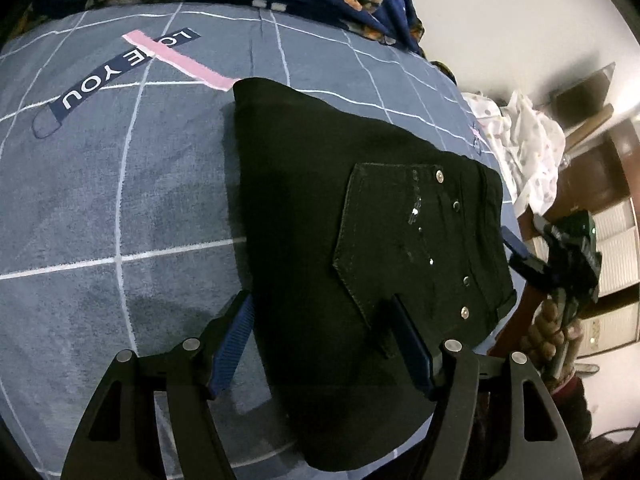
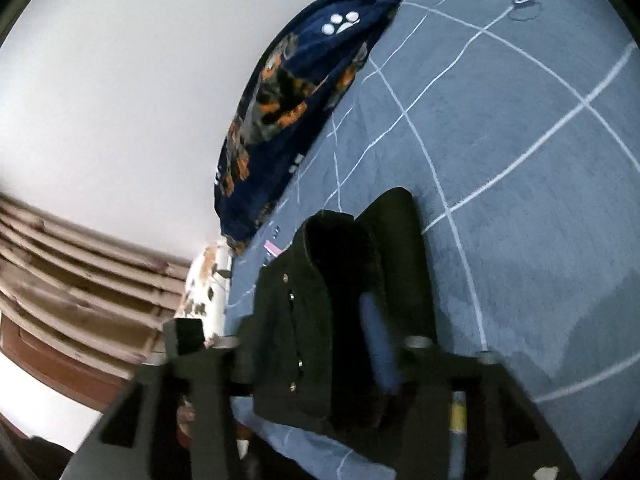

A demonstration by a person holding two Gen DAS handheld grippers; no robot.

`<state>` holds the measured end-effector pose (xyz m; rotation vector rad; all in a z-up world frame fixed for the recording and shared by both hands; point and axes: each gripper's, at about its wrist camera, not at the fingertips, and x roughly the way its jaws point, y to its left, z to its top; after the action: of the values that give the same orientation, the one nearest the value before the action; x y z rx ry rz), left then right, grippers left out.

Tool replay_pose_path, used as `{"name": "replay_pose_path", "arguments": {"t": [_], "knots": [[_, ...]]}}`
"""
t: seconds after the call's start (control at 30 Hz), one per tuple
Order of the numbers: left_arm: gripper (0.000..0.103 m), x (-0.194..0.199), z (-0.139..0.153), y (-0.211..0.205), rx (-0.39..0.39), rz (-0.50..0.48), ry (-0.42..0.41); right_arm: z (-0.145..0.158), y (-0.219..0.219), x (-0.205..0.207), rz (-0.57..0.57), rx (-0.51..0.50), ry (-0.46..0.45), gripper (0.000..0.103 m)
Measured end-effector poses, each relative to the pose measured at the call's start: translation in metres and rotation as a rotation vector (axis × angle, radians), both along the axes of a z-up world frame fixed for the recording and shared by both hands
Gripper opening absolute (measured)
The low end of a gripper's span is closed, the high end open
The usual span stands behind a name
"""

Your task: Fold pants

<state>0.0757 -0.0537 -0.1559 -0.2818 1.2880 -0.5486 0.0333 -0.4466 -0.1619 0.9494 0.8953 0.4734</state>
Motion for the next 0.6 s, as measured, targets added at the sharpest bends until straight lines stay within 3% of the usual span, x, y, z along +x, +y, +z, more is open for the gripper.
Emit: {"name": "replay_pose_path", "arguments": {"t": [0.13,0.47,0.6], "knots": [[0.070,0.001,-0.001,-0.004,0.002,-0.006,0.000,-0.002,0.004,0.013,0.014,-0.083,-0.004,0.055],[0.077,-0.001,-0.003,-0.012,0.023,-0.018,-0.023,-0.004,0.025,0.052,0.151,-0.284,-0.042,0.075],[0.080,0.000,-0.003,-0.016,0.027,-0.016,-0.029,-0.006,0.029,0.048,0.210,-0.249,-0.050,0.079]]}}
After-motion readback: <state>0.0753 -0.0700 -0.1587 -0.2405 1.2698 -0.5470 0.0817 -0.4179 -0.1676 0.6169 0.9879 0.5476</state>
